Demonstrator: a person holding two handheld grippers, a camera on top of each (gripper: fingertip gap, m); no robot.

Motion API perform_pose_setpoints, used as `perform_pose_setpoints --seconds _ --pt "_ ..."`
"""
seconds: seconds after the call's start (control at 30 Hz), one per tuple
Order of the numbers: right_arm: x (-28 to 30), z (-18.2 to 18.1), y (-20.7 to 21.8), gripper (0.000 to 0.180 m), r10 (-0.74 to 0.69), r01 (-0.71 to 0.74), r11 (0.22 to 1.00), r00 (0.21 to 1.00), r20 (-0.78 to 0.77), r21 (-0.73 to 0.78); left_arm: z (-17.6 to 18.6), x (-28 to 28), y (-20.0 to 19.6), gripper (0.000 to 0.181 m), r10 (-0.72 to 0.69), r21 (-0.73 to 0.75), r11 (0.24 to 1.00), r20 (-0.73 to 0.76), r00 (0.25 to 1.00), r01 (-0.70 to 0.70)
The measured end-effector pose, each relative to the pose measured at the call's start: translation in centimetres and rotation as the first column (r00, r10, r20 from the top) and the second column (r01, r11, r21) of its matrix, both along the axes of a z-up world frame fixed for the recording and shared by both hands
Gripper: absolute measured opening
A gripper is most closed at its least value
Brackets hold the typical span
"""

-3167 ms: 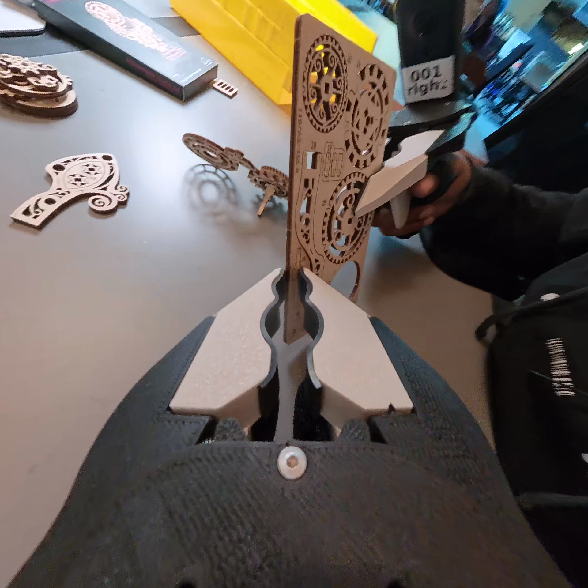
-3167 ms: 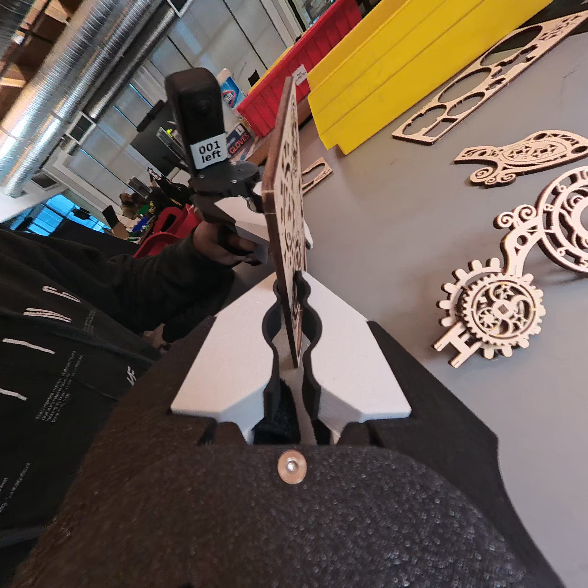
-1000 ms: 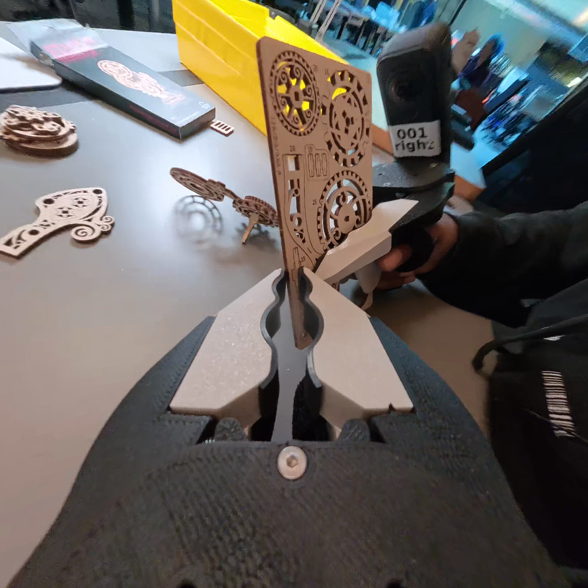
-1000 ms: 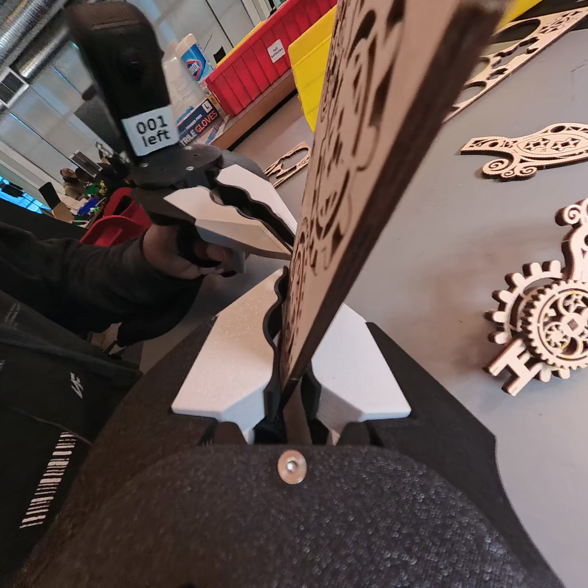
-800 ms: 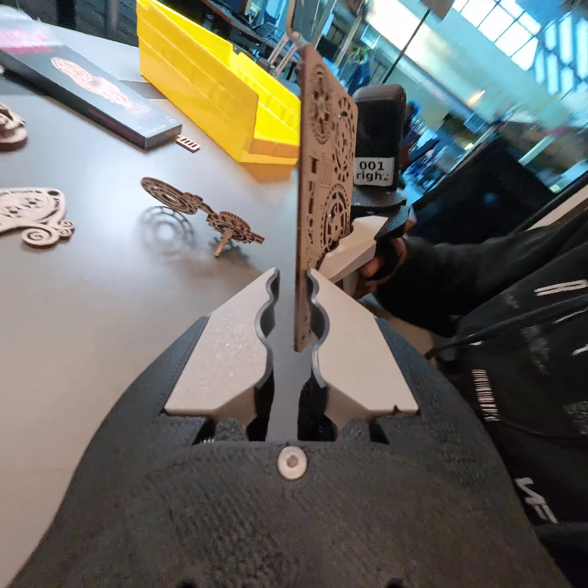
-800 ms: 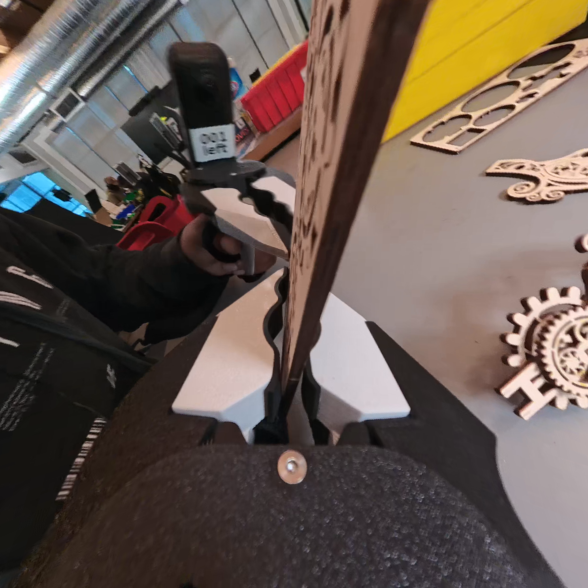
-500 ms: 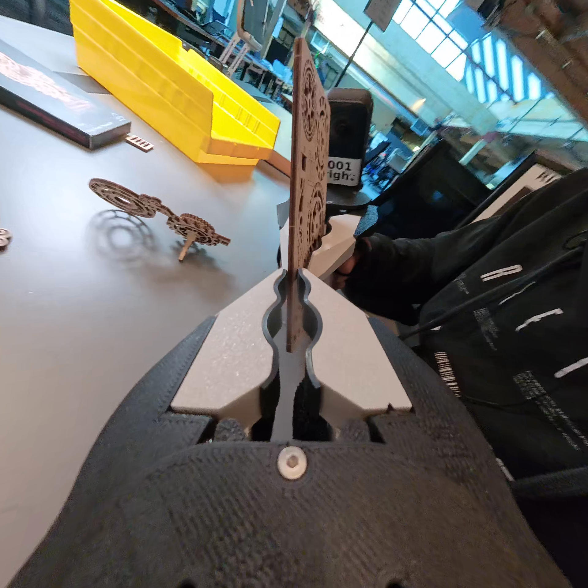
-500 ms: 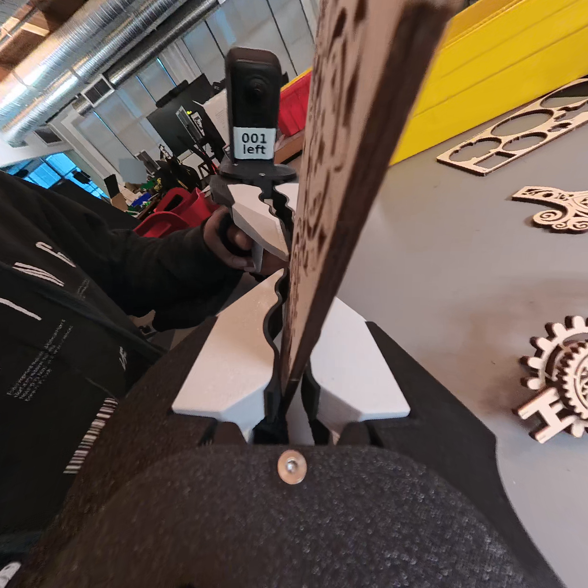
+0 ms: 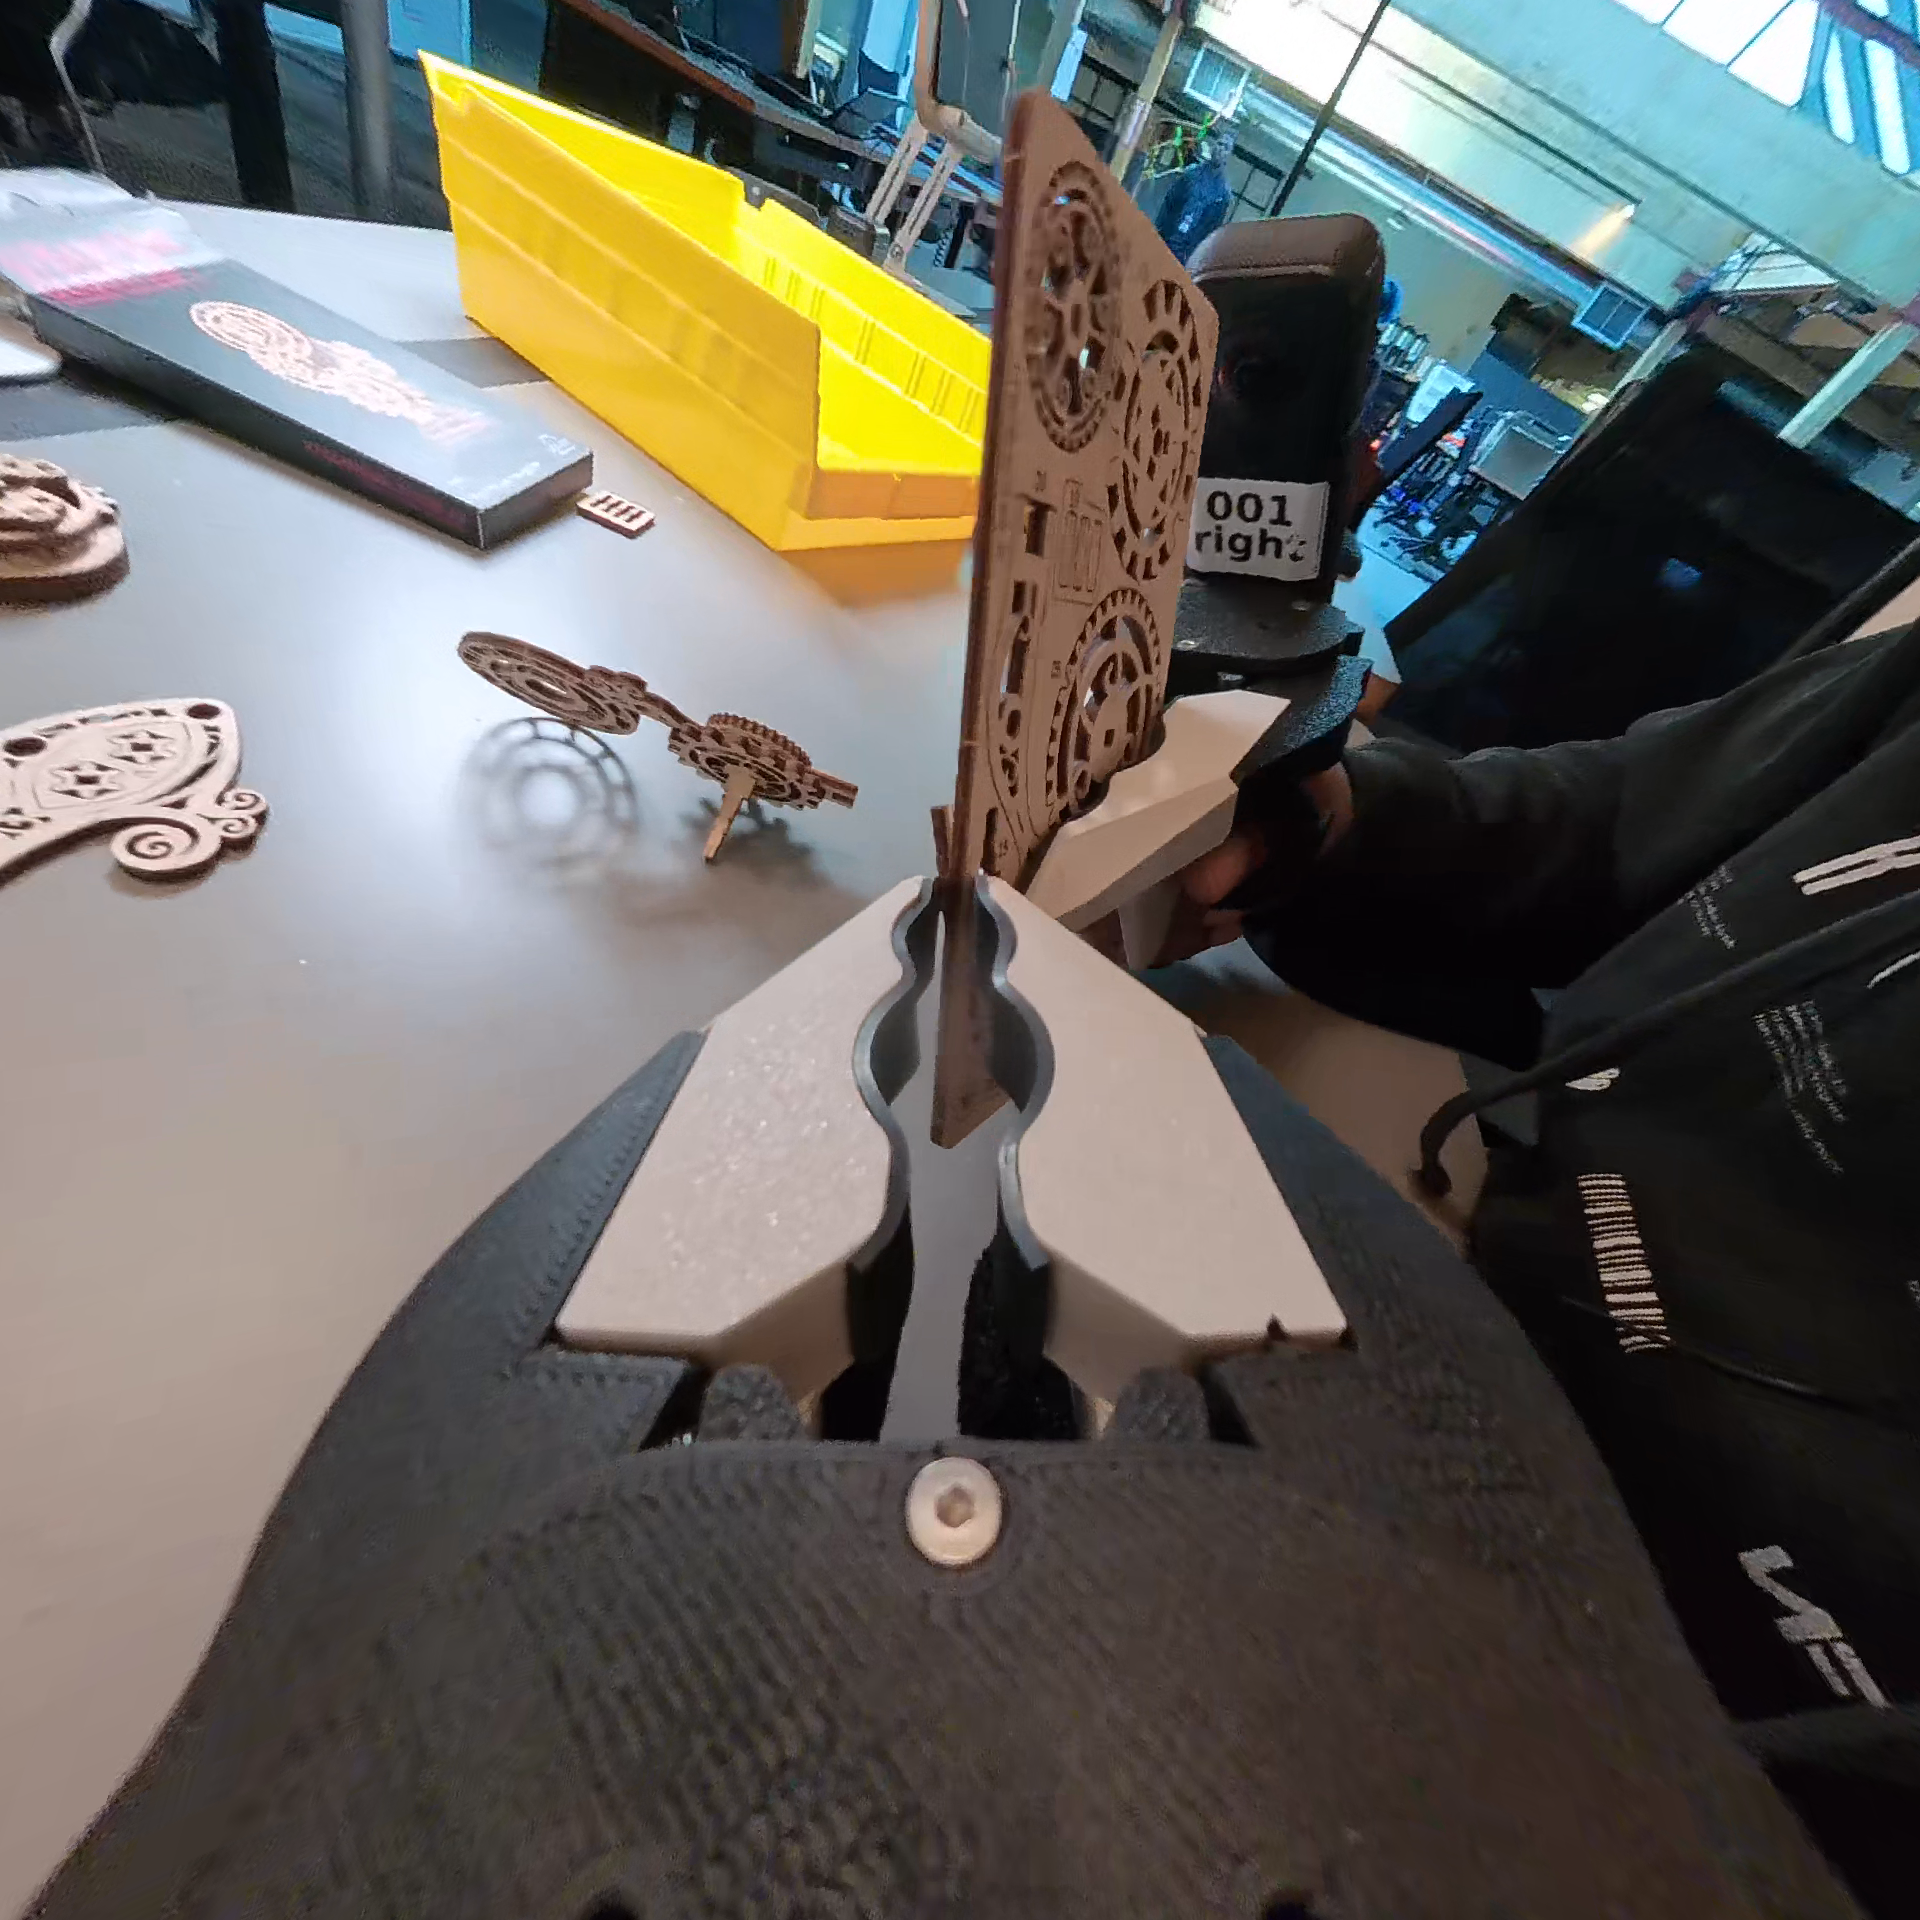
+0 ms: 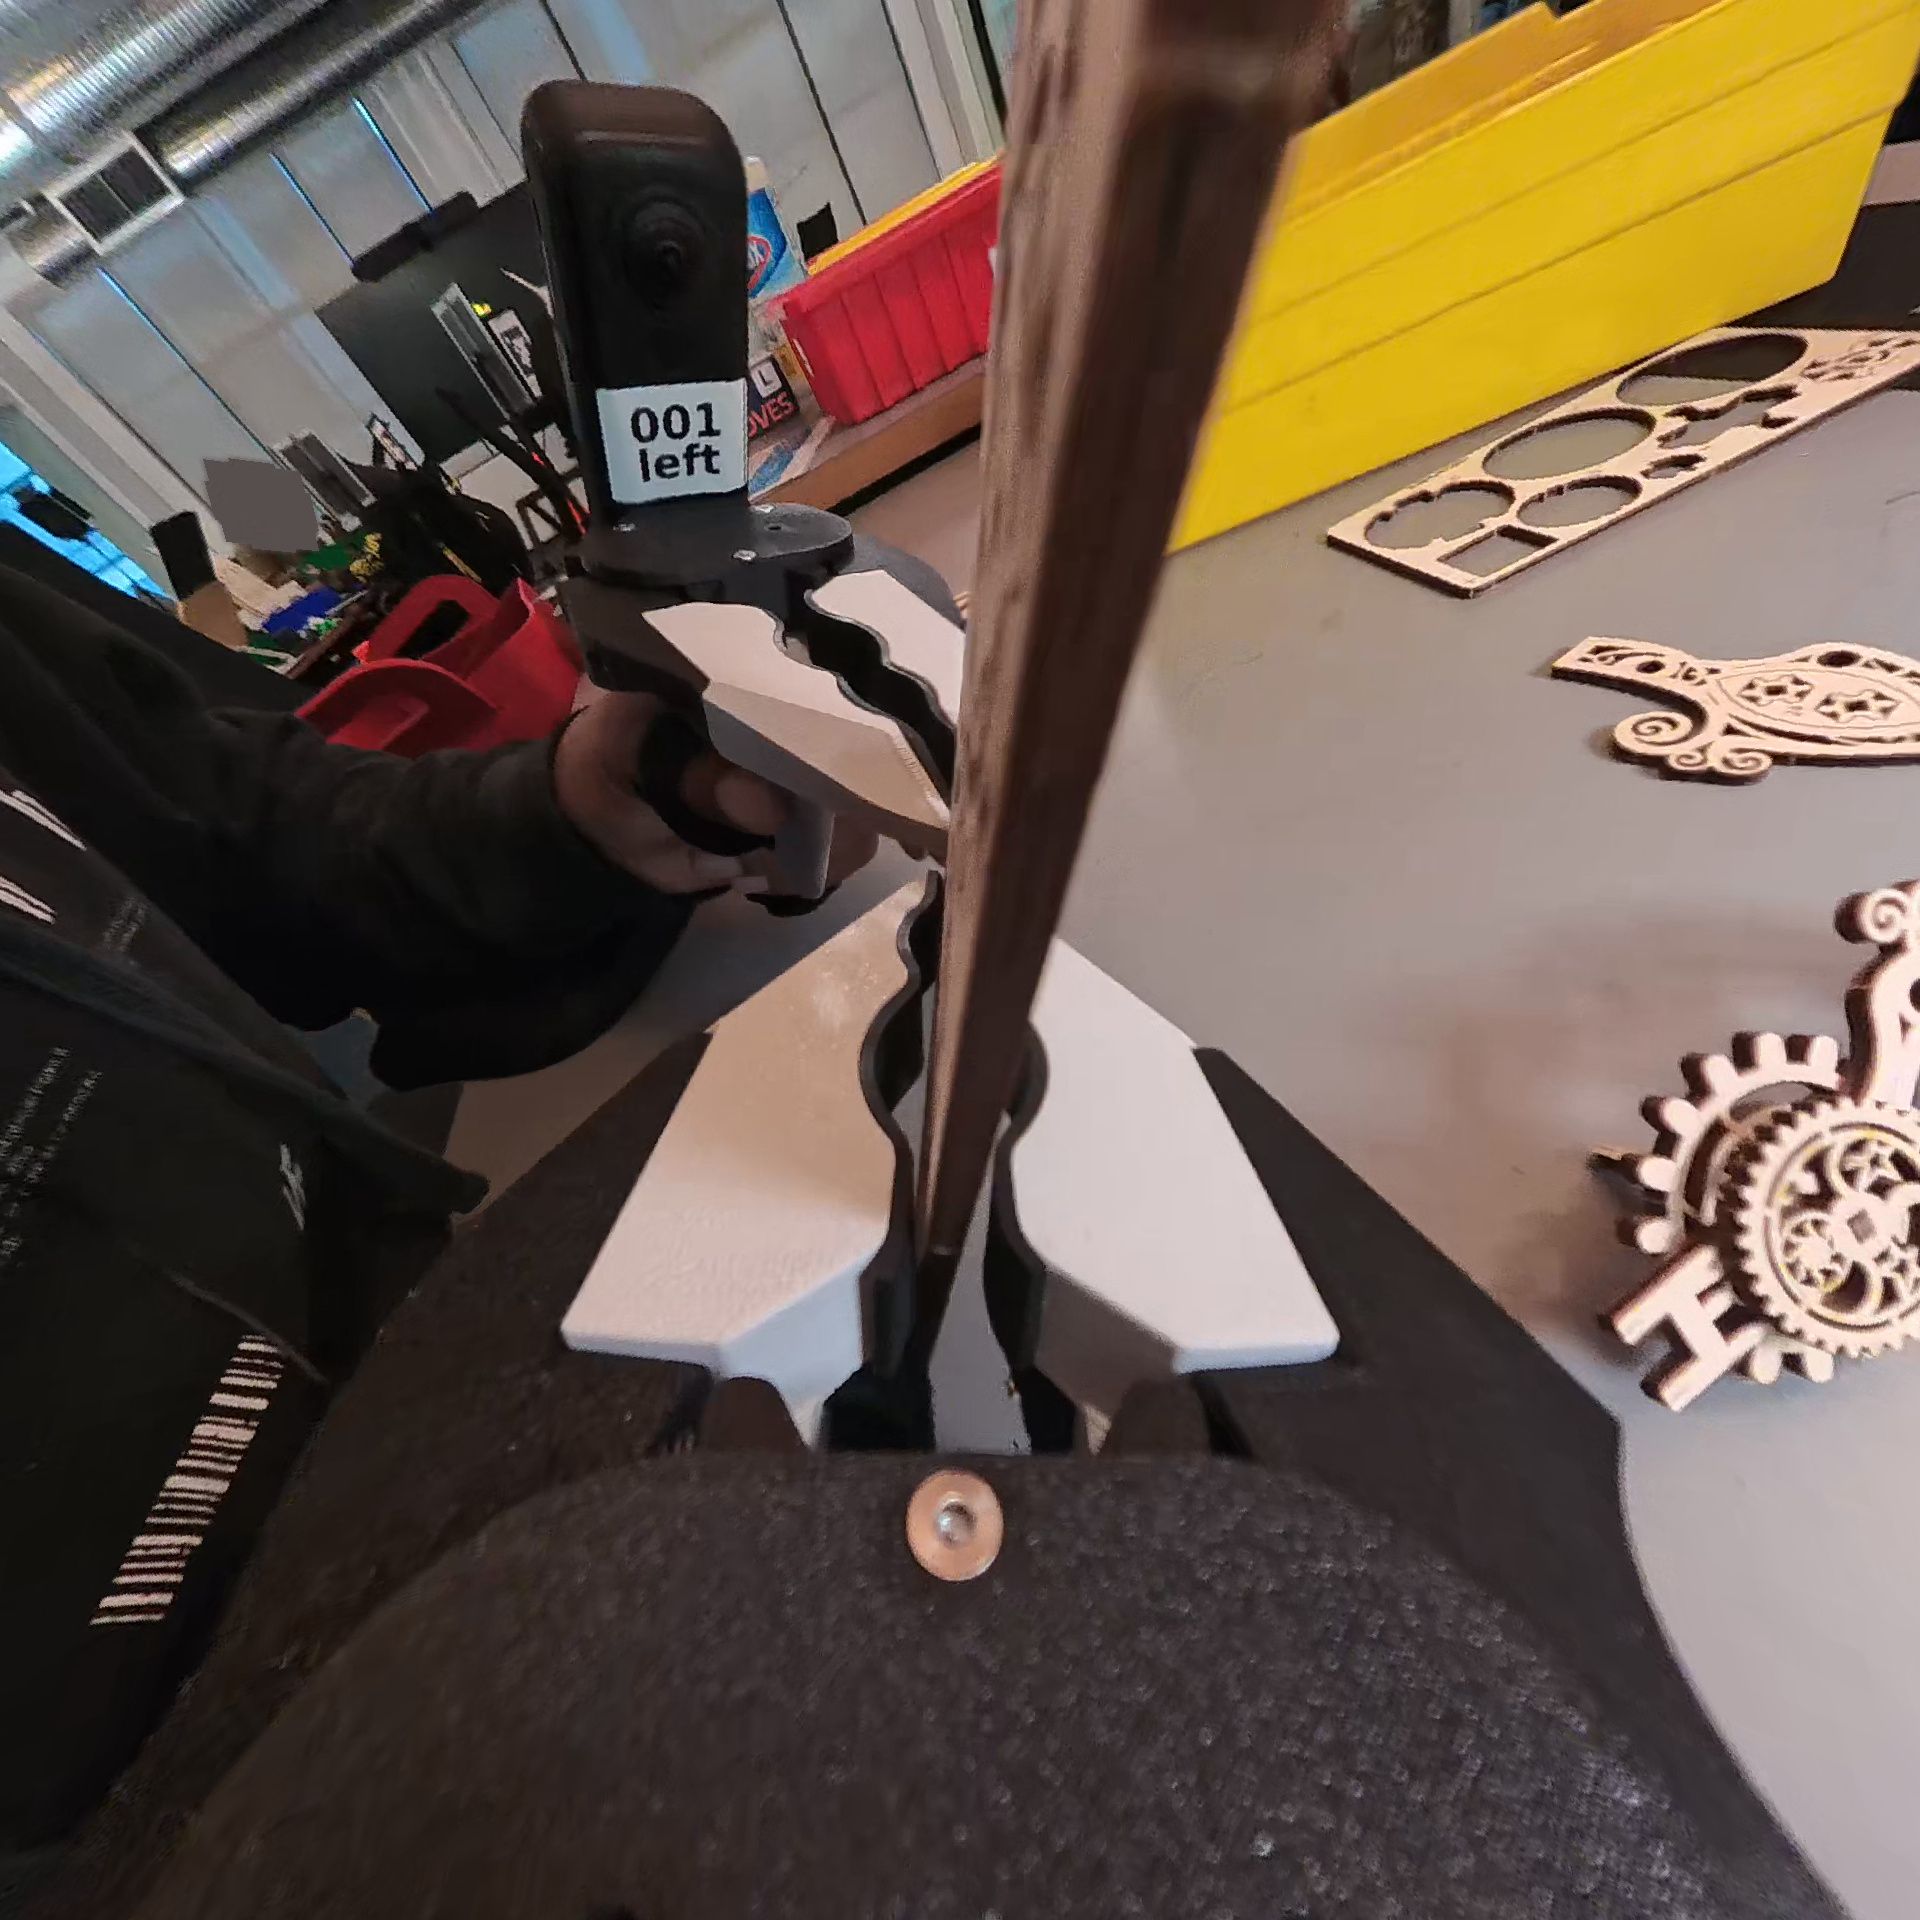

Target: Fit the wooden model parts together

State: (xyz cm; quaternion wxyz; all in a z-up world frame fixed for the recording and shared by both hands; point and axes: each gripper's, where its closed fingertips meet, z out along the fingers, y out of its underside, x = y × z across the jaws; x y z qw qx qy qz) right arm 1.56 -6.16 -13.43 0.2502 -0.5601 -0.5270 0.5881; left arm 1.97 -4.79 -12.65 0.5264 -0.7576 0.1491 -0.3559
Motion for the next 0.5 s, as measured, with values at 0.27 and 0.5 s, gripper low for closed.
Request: perform_pose_setpoints --seconds 0.27,0.5 --pt "0.3 0.8 0.7 0.001 0.001 -0.004 0.994 1.0 -0.028 -0.109 -0.6 0.3 -0.5 0.013 -0.089 -0.058 0.994 0.052 0.995 0.092" --pt "0.5 0.8 0.7 0.001 0.012 -0.014 0.992 1.0 -0.022 -0.121 -0.7 0.7 -0.6 0.006 -0.11 -0.067 0.991 0.066 0.992 0.114"
